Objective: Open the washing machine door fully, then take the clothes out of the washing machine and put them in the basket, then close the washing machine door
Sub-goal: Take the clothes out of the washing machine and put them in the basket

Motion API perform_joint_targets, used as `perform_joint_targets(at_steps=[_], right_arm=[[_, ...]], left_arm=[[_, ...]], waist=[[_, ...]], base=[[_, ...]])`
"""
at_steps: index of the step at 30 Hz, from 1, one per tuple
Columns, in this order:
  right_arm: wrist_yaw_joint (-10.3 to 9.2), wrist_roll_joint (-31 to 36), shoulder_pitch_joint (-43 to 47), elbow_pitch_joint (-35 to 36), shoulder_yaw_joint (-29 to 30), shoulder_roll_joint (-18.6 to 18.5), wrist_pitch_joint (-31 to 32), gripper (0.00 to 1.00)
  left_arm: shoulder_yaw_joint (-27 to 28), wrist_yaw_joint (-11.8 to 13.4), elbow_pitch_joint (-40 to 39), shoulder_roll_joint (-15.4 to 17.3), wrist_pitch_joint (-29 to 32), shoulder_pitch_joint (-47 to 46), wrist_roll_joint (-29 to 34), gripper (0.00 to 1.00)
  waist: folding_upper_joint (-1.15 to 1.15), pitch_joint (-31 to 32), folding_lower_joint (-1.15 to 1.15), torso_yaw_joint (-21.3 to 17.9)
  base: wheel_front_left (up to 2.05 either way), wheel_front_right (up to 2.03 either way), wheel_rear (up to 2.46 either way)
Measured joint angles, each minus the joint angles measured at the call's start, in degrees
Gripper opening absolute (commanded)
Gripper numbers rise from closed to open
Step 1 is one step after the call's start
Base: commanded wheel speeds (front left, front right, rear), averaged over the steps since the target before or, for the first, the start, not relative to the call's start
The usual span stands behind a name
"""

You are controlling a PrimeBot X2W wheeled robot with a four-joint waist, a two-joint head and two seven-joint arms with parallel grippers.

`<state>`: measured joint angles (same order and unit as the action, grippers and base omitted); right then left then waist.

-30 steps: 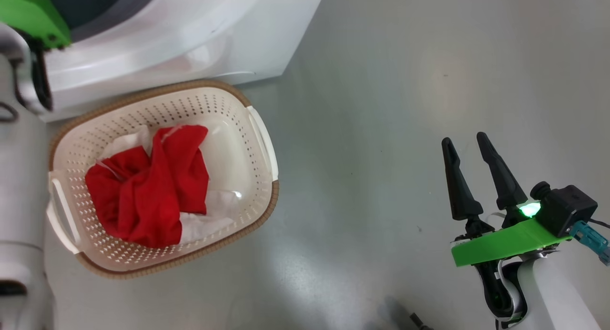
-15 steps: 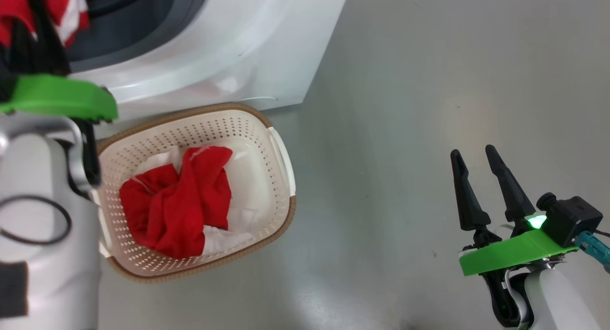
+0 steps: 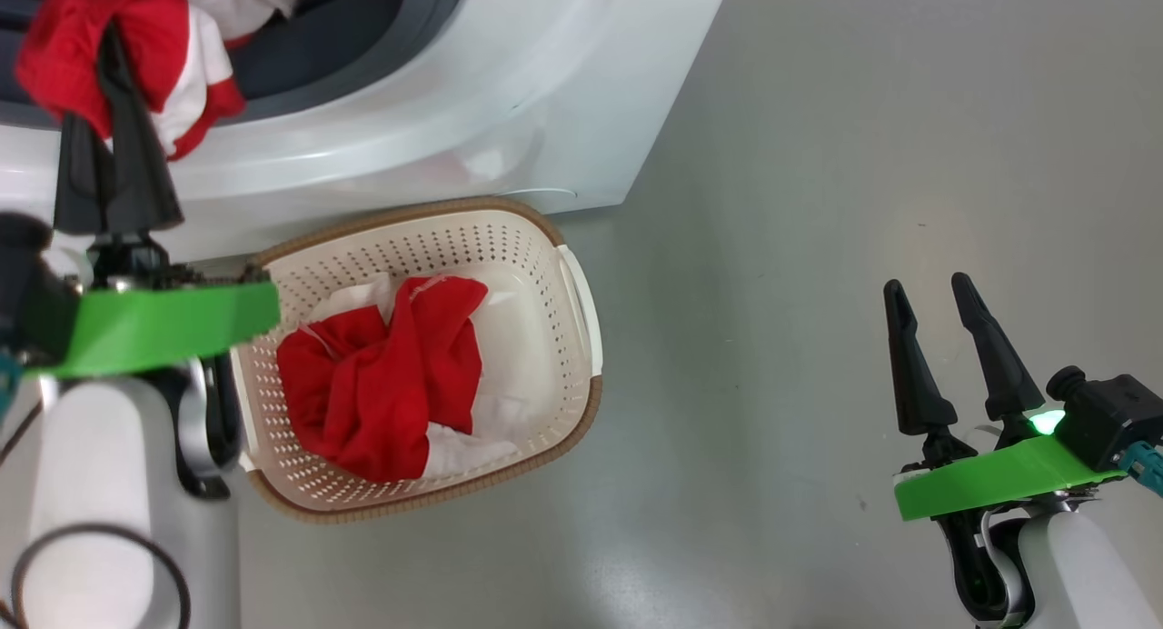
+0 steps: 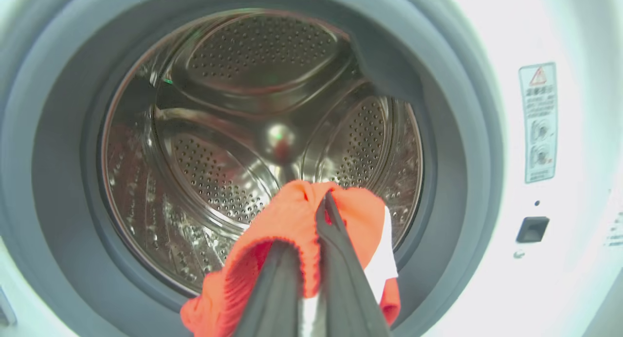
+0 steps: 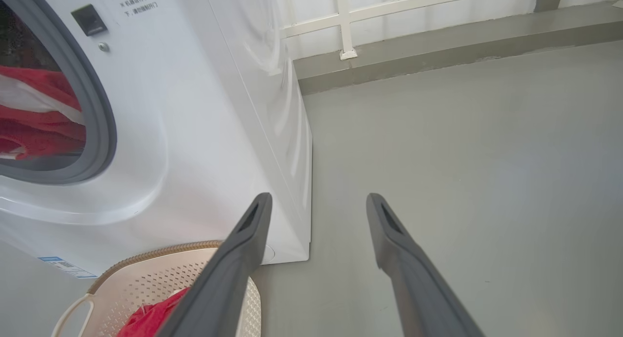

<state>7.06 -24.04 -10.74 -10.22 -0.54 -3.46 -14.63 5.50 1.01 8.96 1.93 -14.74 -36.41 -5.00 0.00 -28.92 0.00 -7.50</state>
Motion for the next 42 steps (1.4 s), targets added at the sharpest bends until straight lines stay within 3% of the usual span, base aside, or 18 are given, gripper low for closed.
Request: perform_joint_targets(at_steps=[10, 20, 32, 42], right_arm=[[0.00, 0.36, 0.16, 0.16, 0.53, -0.78, 0.00, 1.00], [0.00, 0.37, 0.26, 0.40, 0.69, -1.05, 0.00, 1.00], [0.00, 0.41, 0.20, 0.60, 0.12, -1.25, 0.00, 1.00], [0.00, 0.33, -0.16, 0.89, -0.35, -1.18, 0.00, 1.00]], left_arm=[[-5.32, 3.87, -16.28, -0.14, -0.04, 6.11, -0.82, 0.00], [-8.83, 7.14, -24.21, -0.11, -0.07, 7.97, -0.60, 0.00], [-8.79, 7.91, -11.27, -0.08, -0.04, 12.20, -7.68, 0.00], [-9.05, 3.64, 6.79, -0.03, -0.03, 11.48, -9.01, 0.00]], waist=[[0.00, 1.06, 0.00, 1.49], [0.00, 1.39, 0.00, 2.17], [0.00, -0.21, 0.00, 1.69], [0.00, -3.68, 0.00, 0.45]], base=[[0.00, 0.00, 0.00], [0.00, 0.00, 0.00], [0.00, 0.00, 0.00], [0.00, 0.00, 0.00]])
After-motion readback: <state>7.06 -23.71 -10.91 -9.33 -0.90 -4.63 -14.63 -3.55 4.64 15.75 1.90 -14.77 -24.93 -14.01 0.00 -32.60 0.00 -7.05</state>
